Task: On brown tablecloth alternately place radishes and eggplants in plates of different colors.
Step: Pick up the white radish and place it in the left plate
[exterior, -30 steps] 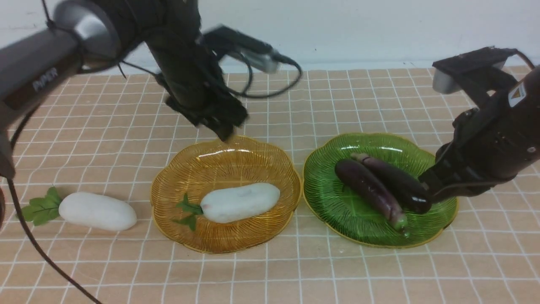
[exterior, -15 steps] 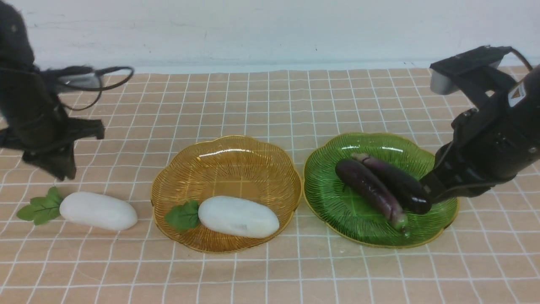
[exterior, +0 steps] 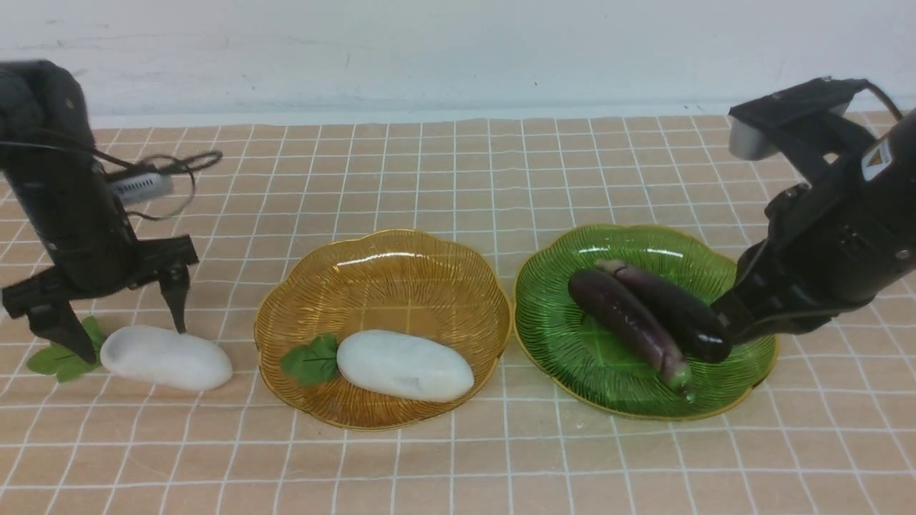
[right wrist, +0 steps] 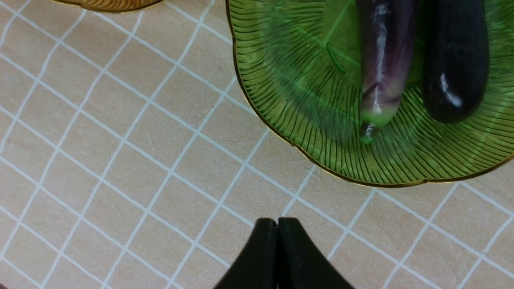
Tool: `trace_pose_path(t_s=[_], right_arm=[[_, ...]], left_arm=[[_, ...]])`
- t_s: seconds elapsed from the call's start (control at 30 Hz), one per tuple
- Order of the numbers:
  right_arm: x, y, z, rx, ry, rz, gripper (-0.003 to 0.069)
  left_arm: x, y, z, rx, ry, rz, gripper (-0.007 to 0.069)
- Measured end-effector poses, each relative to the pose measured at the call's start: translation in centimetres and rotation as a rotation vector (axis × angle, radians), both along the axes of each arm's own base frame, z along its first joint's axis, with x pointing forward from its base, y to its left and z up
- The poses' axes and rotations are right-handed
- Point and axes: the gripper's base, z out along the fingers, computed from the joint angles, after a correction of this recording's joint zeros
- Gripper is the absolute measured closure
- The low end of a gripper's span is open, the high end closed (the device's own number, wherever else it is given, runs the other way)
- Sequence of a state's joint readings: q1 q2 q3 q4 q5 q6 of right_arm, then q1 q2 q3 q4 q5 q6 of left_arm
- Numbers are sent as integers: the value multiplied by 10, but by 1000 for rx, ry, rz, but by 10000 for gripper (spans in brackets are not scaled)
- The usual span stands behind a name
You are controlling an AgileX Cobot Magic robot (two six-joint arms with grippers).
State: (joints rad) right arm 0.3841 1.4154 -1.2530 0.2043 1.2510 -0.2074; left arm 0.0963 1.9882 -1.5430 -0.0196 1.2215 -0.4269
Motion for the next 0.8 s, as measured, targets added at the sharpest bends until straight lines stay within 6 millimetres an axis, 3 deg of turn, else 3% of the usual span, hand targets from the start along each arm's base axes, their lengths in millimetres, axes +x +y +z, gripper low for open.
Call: trace_pose_path(t_s=[0.07, 0.33, 0.43, 0.5, 0.57, 0.7, 0.73, 0.8], right_arm=[[0, 1, 0, 9, 4, -1, 674], [-1, 2, 0, 27, 10, 1, 674], [-1, 3, 1, 29, 11, 3, 674], [-1, 3, 1, 31, 11, 4, 674], [-1, 3, 1, 31, 10, 4, 674], [-1, 3, 1, 32, 11, 4, 674], [-1, 3, 1, 32, 11, 4, 674], [-1, 3, 1, 32, 11, 4, 674]], left_arm=[[3, -2, -12, 17, 29, 37, -59], [12, -5, -24, 1, 7, 92, -34], [10, -5, -40, 16, 76, 80, 53], [9, -4, -54, 15, 118, 81, 172], [9, -4, -54, 20, 118, 68, 235], [14, -4, -45, 30, 87, 15, 258], [17, -4, -40, 36, 67, -6, 258], [28, -11, -10, 42, -35, -75, 258]])
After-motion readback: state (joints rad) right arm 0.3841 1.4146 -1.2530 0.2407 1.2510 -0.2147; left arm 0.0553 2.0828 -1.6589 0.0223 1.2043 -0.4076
